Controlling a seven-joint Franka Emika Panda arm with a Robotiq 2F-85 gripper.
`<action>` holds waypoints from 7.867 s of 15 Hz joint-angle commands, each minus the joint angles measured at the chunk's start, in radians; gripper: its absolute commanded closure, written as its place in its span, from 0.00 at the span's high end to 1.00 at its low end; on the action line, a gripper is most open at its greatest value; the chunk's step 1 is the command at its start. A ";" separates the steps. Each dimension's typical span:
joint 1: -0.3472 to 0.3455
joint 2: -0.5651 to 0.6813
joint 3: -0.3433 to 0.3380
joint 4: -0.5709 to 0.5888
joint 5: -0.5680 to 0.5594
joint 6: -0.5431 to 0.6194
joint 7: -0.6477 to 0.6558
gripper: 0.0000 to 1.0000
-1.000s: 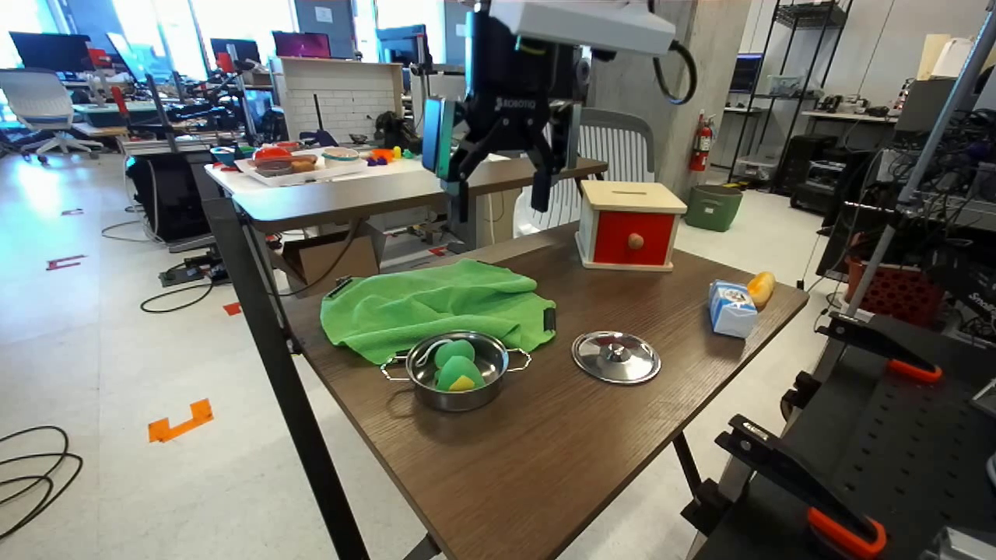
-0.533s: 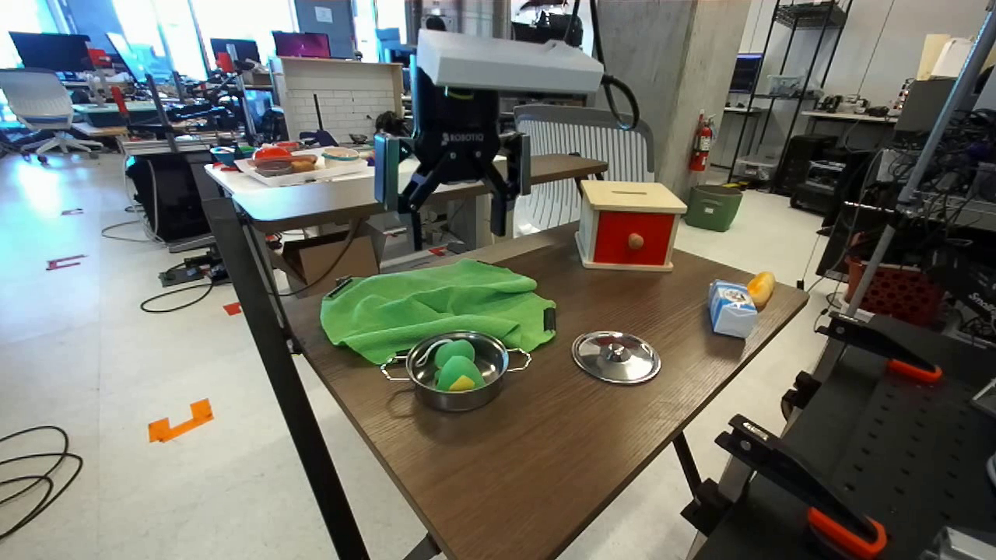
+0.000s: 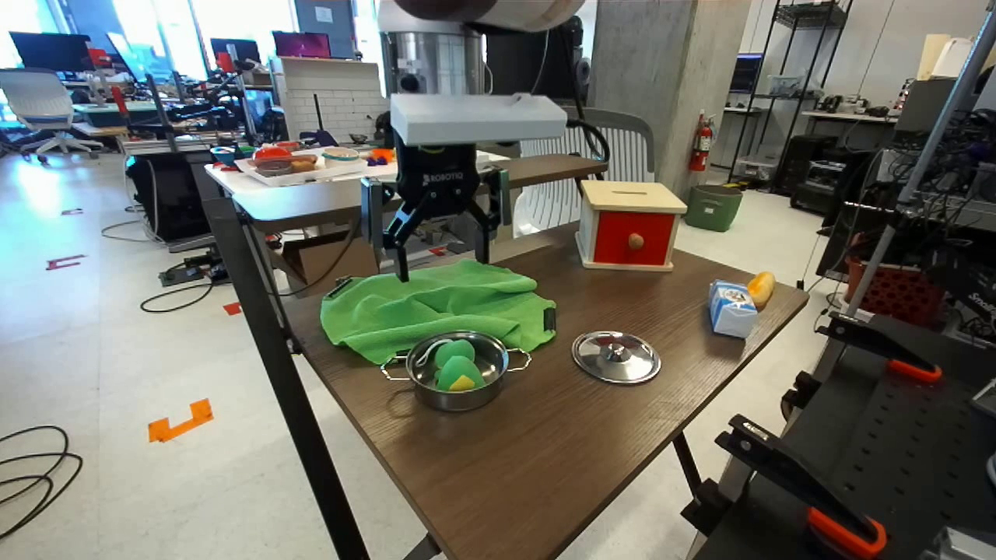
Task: Fold the green towel
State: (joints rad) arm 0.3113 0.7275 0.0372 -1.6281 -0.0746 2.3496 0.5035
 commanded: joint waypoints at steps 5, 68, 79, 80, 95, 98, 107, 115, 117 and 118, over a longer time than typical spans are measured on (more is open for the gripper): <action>0.044 0.160 -0.059 0.159 -0.026 -0.014 0.004 1.00; -0.140 -0.292 -0.189 -0.488 -0.144 -0.115 0.208 1.00; -0.137 -0.177 -0.262 -0.490 -0.181 0.211 0.292 1.00; -0.137 -0.168 -0.263 -0.492 -0.173 0.224 0.296 1.00; -0.095 -0.057 -0.296 -0.409 -0.160 0.245 0.352 1.00; -0.094 -0.039 -0.291 -0.388 -0.155 0.238 0.345 1.00; -0.081 -0.027 -0.288 -0.348 -0.150 0.227 0.336 0.26; -0.102 -0.095 -0.272 -0.360 -0.131 0.196 0.306 0.02; -0.112 -0.139 -0.262 -0.373 -0.120 0.177 0.288 0.02; -0.119 -0.166 -0.254 -0.381 -0.113 0.167 0.276 0.02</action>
State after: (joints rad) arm 0.2163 0.6526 -0.2412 -1.9823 -0.2211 2.5733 0.8303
